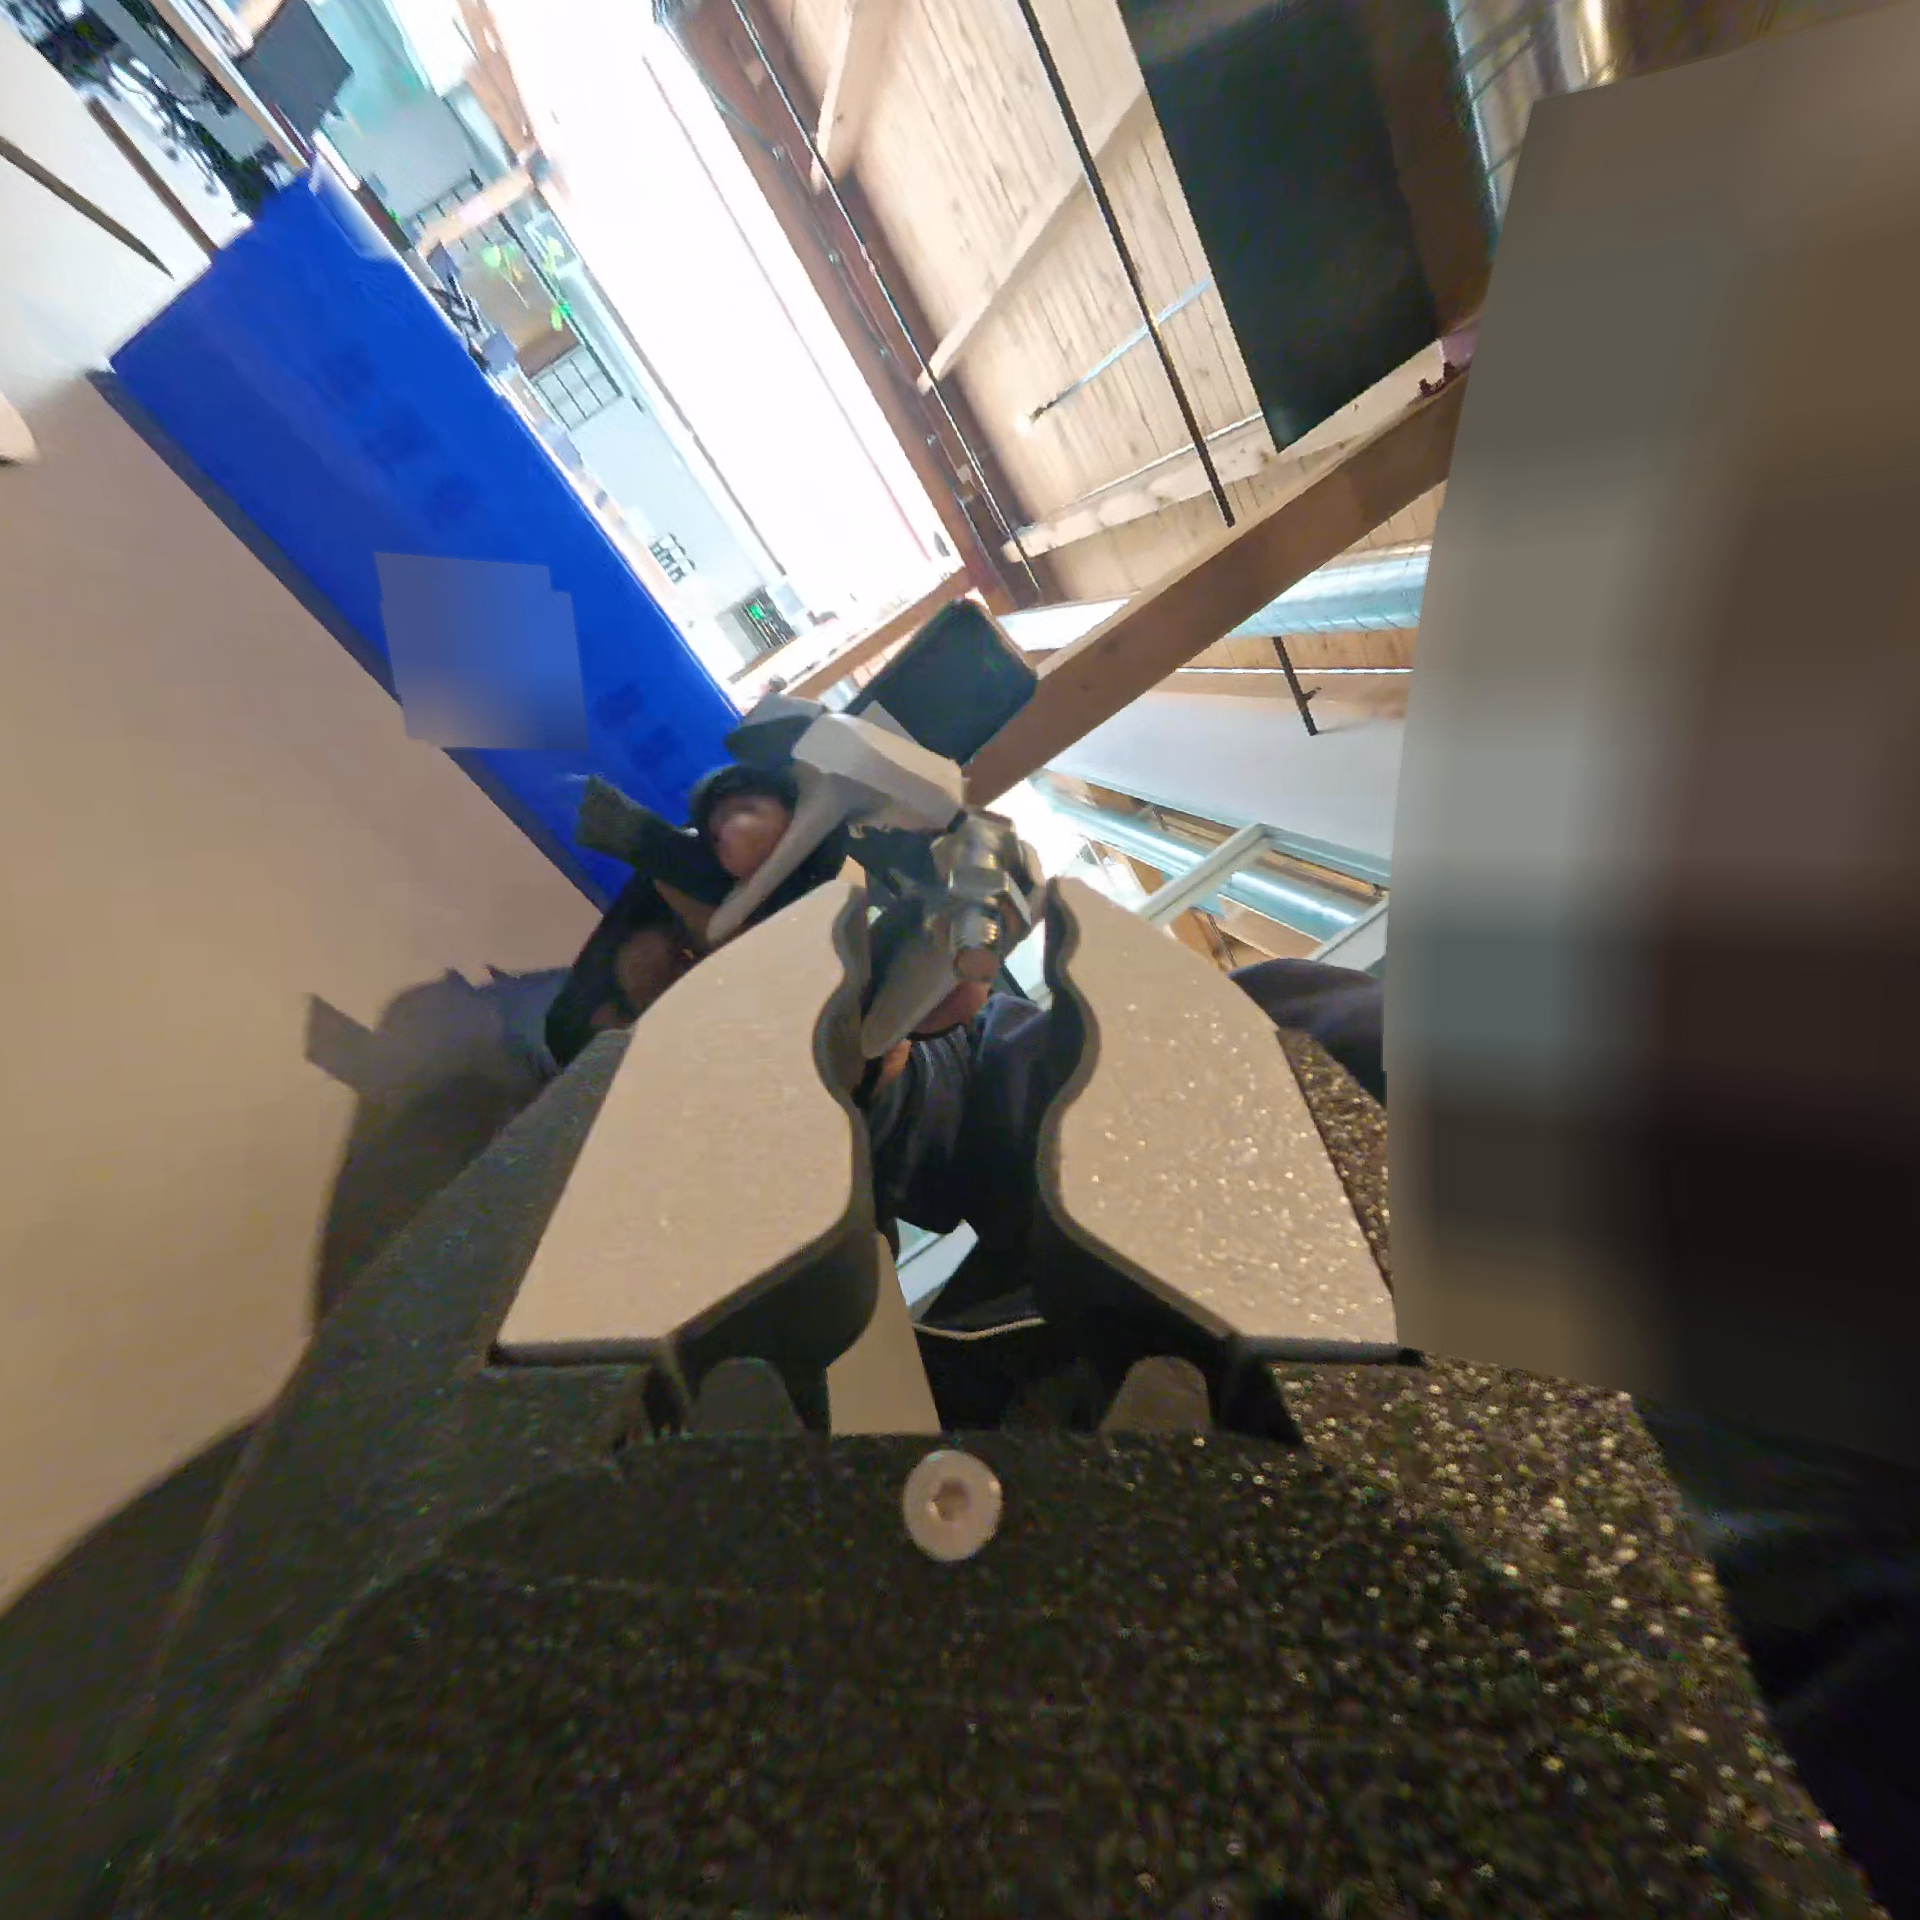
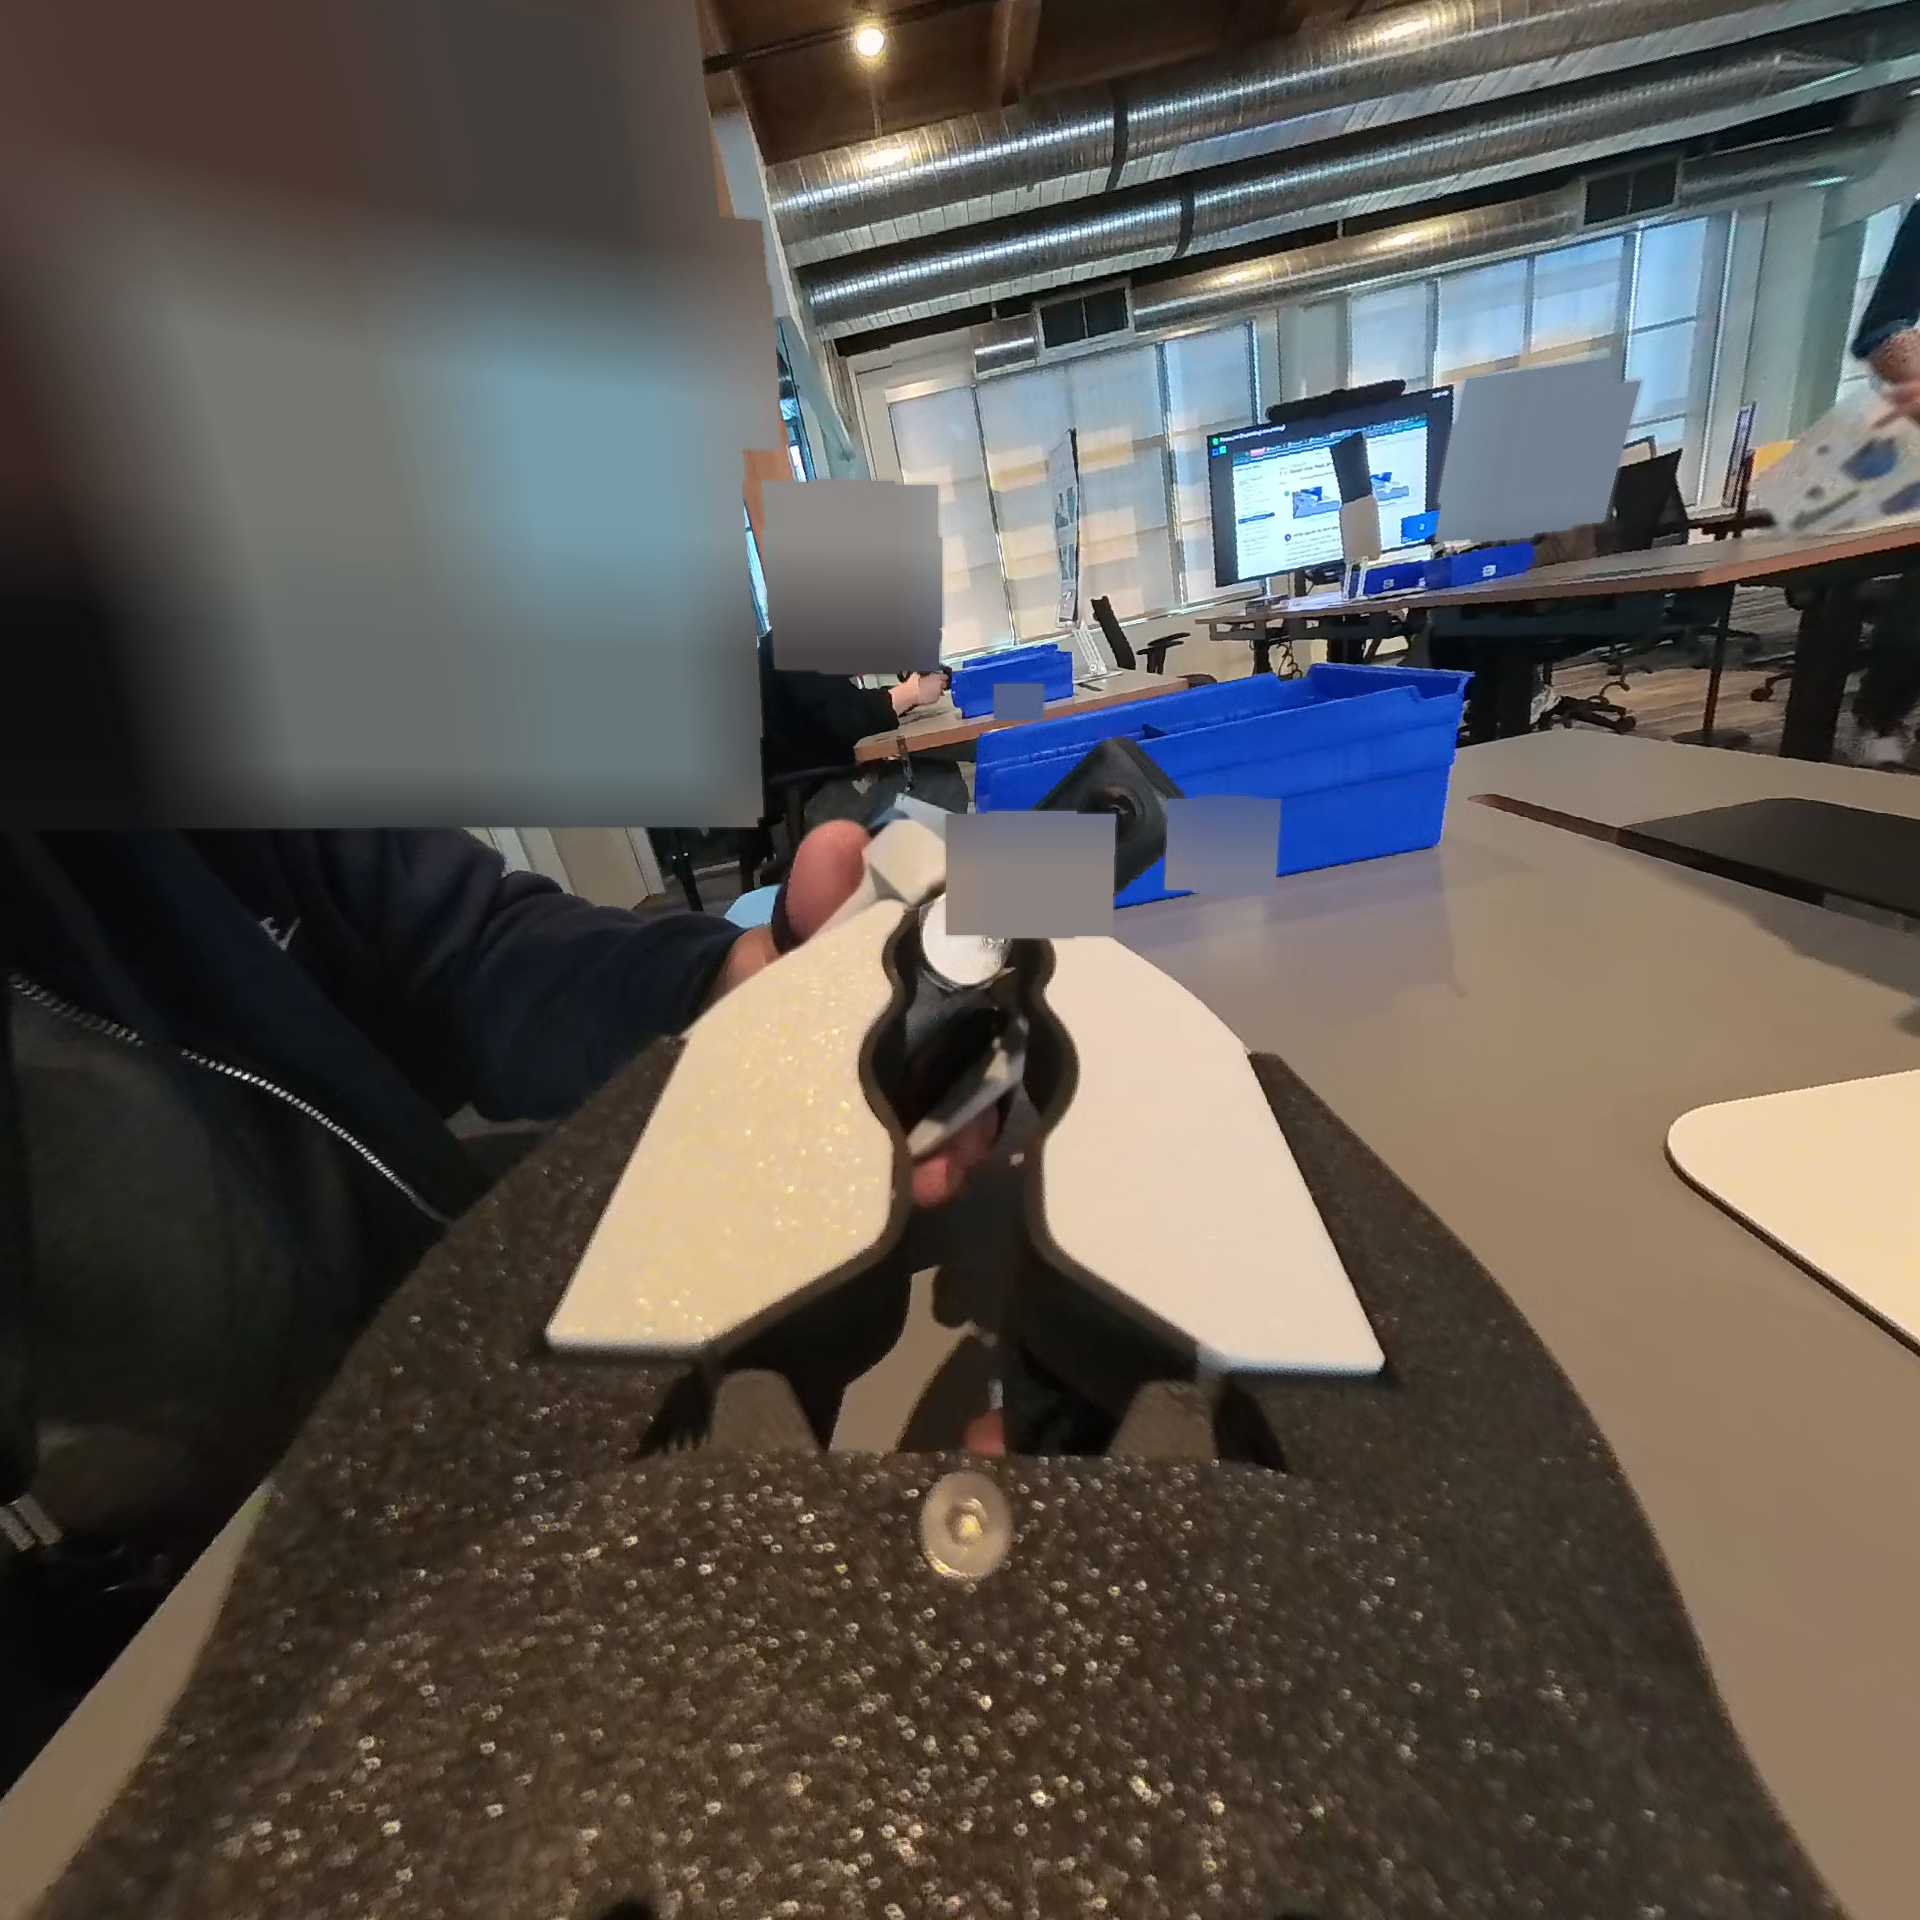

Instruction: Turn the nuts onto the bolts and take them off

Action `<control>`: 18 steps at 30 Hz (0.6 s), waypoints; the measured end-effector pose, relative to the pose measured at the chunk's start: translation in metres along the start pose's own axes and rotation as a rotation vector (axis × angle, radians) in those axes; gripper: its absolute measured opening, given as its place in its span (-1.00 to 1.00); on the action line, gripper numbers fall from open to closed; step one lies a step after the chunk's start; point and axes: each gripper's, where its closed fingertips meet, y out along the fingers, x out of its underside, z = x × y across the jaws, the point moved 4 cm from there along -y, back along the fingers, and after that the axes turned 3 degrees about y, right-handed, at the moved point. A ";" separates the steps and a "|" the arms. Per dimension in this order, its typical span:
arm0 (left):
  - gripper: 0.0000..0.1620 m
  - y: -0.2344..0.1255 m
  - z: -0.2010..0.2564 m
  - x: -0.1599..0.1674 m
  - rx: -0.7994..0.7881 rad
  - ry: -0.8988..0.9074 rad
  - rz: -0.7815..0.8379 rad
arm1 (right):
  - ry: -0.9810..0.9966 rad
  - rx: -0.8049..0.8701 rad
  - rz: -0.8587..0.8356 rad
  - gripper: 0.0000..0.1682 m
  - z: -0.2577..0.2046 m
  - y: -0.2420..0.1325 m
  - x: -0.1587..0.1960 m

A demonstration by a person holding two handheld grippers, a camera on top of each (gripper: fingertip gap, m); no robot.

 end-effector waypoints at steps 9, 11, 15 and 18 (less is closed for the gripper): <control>-0.78 0.005 0.016 0.001 -0.413 1.026 -0.168 | 0.062 -0.005 0.029 -0.80 0.002 0.000 -0.001; -0.78 0.007 0.019 0.005 -0.557 1.401 -0.211 | 0.075 -0.012 0.039 -0.80 0.001 0.000 -0.001; -0.57 0.009 0.028 0.006 -0.539 1.443 -0.110 | 0.083 -0.014 0.049 -0.81 0.001 -0.001 -0.001; -0.50 0.004 0.026 -0.006 -0.425 1.062 -0.032 | 0.083 -0.012 0.051 -0.80 0.002 -0.001 -0.002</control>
